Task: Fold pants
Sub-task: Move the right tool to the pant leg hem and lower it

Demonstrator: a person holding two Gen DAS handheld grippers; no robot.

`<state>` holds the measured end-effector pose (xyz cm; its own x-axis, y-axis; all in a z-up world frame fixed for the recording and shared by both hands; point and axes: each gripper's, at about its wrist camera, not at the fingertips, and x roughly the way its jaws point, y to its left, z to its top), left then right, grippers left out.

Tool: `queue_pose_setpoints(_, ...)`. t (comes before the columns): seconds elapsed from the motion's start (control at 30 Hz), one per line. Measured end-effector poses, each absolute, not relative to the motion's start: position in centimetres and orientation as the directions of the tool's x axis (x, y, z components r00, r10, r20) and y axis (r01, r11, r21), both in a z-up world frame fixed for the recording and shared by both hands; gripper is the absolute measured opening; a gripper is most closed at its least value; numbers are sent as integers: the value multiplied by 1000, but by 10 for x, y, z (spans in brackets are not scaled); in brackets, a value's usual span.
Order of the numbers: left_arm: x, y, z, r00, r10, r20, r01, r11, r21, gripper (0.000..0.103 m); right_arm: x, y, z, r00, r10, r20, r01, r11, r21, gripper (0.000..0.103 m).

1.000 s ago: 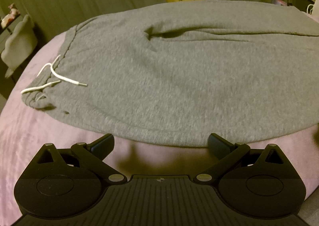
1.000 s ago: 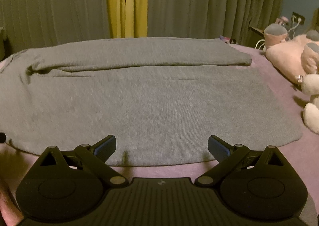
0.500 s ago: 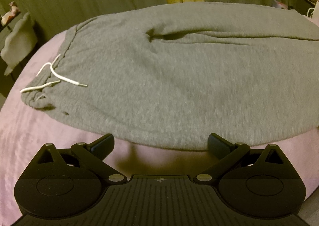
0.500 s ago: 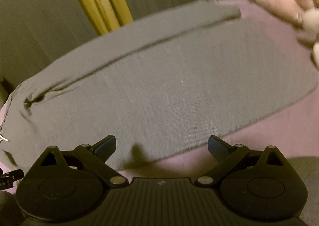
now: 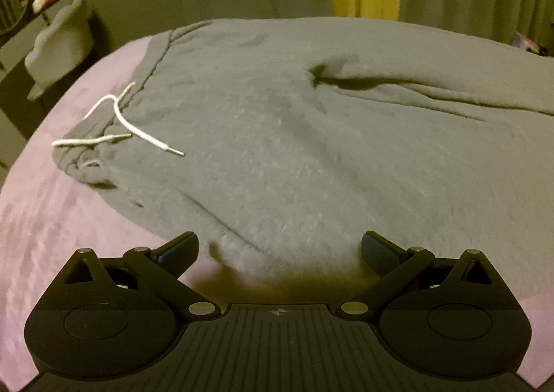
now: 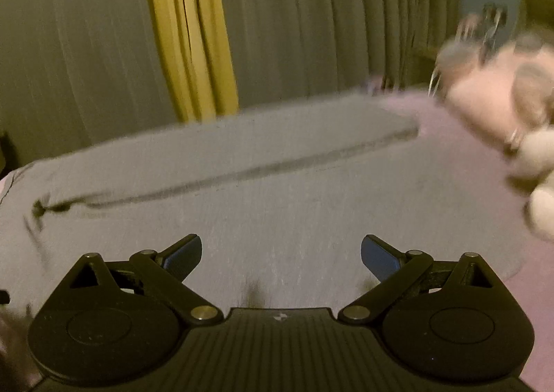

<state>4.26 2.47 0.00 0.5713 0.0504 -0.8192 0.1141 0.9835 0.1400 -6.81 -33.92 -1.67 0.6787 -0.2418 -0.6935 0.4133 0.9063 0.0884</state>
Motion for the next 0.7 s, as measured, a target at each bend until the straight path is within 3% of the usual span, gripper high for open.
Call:
queue_pose_setpoints(0.13,52,23,1,567,40,-823,94,989,113,103,-54,-357,-40,608,-197,-769,485,859,163,99)
queue_pose_setpoints(0.53,74,14,-4,518,-37,-854,69,998,-2,103,-37,-362,-70,630,-246,-737,532,828,179,99)
queue_pose_setpoints(0.7,82,8,-17,517,67,-853,47,993,106,103,-24,-365,-78,608,-230,-760,525,834,168,96)
